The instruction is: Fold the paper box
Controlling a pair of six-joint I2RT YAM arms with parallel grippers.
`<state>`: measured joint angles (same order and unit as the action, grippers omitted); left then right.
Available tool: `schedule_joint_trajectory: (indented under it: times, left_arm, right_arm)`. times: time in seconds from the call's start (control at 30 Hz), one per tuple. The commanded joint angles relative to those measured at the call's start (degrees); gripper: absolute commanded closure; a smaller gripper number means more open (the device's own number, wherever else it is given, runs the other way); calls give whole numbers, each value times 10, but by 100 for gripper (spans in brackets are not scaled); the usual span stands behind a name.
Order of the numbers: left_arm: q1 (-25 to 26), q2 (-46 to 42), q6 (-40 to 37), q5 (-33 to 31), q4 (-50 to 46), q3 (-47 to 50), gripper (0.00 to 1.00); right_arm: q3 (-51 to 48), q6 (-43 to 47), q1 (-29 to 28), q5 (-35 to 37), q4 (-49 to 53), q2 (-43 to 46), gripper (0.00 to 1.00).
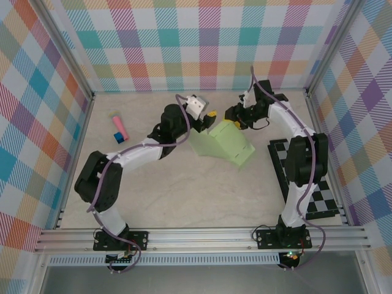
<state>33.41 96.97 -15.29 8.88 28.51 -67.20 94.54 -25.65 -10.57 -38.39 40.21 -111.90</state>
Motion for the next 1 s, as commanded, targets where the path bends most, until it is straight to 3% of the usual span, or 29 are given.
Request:
schedule_joint_trajectory:
  times: [0.0, 0.13, 0.43, 0.47, 0.57, 0.8, 0.87, 0.97]
  left_arm:
    - [-17, -76, 32, -34, -160, -30, 34]
    - [-32, -93, 71, -31, -201, -39, 19]
    - [-37, -10, 157, 45, -171, -144, 15]
    - [-38, 5, 163, 52, -198, -175, 0]
    - [-39, 51, 182, 51, -273, -264, 0]
    - [-45, 93, 258, 83, -198, -282, 0]
    - [-50, 102, 281, 122, -230, -318, 0]
    - [-63, 107, 279, 123, -343, -383, 0]
  right_arm:
    - [-18, -64, 10, 53, -100, -16, 57]
    - [-4, -35, -4, 51, -86, -25, 57]
    - [19, 26, -44, 90, -30, -39, 57]
    - [19, 33, -47, 97, -27, -39, 57]
    - [18, 46, -55, 111, -25, -37, 57]
    - [11, 49, -72, 133, -28, -41, 57]
    - [6, 50, -72, 138, -29, -41, 57]
    - [8, 61, -72, 146, -22, -42, 58]
